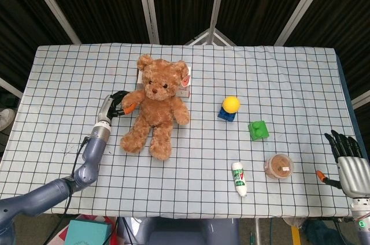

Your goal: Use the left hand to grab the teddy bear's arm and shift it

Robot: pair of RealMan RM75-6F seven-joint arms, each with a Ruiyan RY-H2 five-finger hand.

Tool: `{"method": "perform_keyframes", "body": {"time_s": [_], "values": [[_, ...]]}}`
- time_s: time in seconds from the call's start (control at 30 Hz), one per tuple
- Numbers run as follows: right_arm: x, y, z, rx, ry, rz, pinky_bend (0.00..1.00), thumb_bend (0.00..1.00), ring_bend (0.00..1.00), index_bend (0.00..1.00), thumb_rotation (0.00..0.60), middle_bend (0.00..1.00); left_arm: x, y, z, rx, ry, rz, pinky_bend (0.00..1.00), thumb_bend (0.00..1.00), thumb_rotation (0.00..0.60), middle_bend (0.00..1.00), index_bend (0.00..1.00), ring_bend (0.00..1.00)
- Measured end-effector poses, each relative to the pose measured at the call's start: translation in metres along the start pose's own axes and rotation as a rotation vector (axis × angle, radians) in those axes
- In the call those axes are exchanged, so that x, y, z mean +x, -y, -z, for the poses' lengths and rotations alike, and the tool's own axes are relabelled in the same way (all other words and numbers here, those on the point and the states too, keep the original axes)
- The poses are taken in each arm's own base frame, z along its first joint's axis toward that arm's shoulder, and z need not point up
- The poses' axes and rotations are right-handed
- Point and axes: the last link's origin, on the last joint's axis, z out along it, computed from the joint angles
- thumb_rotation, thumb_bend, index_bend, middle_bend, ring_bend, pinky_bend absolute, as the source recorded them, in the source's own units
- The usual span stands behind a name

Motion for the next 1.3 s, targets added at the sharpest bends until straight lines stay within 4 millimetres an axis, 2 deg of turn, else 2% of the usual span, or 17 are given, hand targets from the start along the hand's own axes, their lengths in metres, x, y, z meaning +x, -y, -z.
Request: {"method": "perform_keyframes", "body": {"time_s": [0.27,0.37,0.43,0.57,0.73,0.9,1.03,1.17,1.3], "values": [[0.0,0.0,0.001,-0.002,0.0,0.001,0.0,0.21,0.03,0.0,0.6,0.02,0.007,0.016,-0.003,0.063,-0.004,0.008,0.14,0.44,0.6,0.43,0.4,0.06],[0.0,-0.001,0.0,-0.003,-0.002,0.0,0.0,0.21,0.03,0.0,0.6,0.02,0.006,0.014,-0.003,0.056,0.001,0.005,0.13,0.37,0.6,0.35,0.32,0.05],[0.001,0.0,0.0,-0.001,-0.006,-0.001,0.0,0.21,0.03,0.0,0.6,0.02,0.004,0.011,-0.002,0.046,0.01,0.001,0.11,0.32,0.6,0.25,0.22,0.04],[0.001,0.0,0.0,0.005,-0.012,-0.002,0.0,0.21,0.03,0.0,0.6,0.02,-0.001,0.003,0.005,0.017,0.053,0.014,0.07,0.29,0.6,0.11,0.11,0.0],[0.002,0.001,0.0,0.008,-0.013,-0.004,0.0,0.21,0.03,0.0,0.6,0.02,0.01,0.001,0.025,-0.014,0.089,0.053,0.06,0.29,0.6,0.06,0.05,0.0],[0.003,0.003,0.002,0.021,-0.019,-0.008,0.0,0.21,0.03,0.0,0.6,0.02,0.043,0.0,0.058,-0.06,0.065,0.089,0.06,0.29,0.6,0.1,0.05,0.0],[0.004,0.006,0.003,0.029,-0.023,-0.011,0.0,0.21,0.03,0.0,0.6,0.02,0.077,-0.001,0.099,-0.114,0.021,0.072,0.06,0.29,0.6,0.16,0.16,0.0],[0.004,0.007,0.004,0.036,-0.022,-0.009,0.0,0.21,0.03,0.0,0.6,0.02,0.121,0.007,0.15,-0.173,-0.098,-0.053,0.06,0.3,0.6,0.16,0.19,0.0],[0.004,0.01,0.004,0.044,-0.023,-0.009,0.0,0.21,0.03,0.0,0.6,0.02,0.15,0.012,0.179,-0.207,-0.245,-0.266,0.06,0.3,0.6,0.16,0.19,0.0]]}}
